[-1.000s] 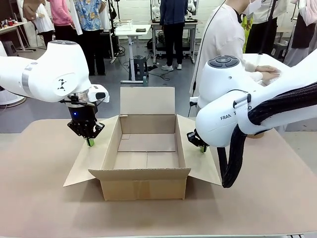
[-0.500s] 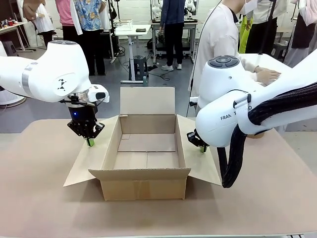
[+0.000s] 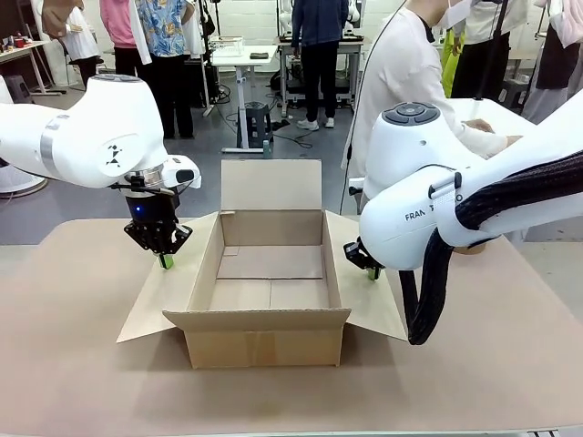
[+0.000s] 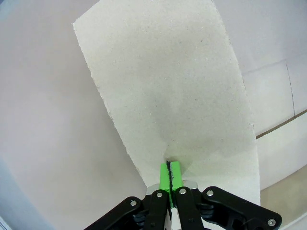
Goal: Wrap the clocks to prevent damage.
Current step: Once the human has placed the objects inside and stepped back, release both hands from the side flaps of the Package Box.
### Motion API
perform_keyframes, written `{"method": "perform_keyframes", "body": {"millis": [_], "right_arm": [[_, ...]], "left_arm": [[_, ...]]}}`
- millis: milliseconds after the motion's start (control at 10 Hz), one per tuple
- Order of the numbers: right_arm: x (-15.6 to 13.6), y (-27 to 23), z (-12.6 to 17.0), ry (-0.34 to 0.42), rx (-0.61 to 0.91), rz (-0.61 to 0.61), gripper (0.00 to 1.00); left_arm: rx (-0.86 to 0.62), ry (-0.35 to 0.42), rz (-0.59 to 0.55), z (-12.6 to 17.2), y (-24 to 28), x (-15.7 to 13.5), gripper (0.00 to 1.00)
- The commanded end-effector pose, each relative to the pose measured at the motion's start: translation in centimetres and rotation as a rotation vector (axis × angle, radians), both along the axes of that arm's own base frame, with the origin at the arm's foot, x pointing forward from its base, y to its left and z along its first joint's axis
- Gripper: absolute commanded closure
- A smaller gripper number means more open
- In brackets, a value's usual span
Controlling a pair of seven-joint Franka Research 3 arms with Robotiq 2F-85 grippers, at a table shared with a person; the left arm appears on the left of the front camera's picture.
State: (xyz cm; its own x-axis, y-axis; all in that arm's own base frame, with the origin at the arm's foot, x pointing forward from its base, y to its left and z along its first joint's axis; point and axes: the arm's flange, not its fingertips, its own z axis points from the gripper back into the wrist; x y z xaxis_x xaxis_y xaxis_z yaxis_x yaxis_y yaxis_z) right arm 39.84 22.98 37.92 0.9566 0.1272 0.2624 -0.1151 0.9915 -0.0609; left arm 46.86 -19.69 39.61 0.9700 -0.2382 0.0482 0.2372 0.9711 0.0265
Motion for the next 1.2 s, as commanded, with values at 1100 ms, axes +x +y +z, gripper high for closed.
{"method": "perform_keyframes", "body": {"millis": [1100], "right_arm": [[-0.09, 0.00, -0.36, 0.006, -0.001, -0.001, 0.99]], "left_arm": [[0.002, -0.001, -0.003, -0.06, -0.07, -0.06, 1.00]]}}
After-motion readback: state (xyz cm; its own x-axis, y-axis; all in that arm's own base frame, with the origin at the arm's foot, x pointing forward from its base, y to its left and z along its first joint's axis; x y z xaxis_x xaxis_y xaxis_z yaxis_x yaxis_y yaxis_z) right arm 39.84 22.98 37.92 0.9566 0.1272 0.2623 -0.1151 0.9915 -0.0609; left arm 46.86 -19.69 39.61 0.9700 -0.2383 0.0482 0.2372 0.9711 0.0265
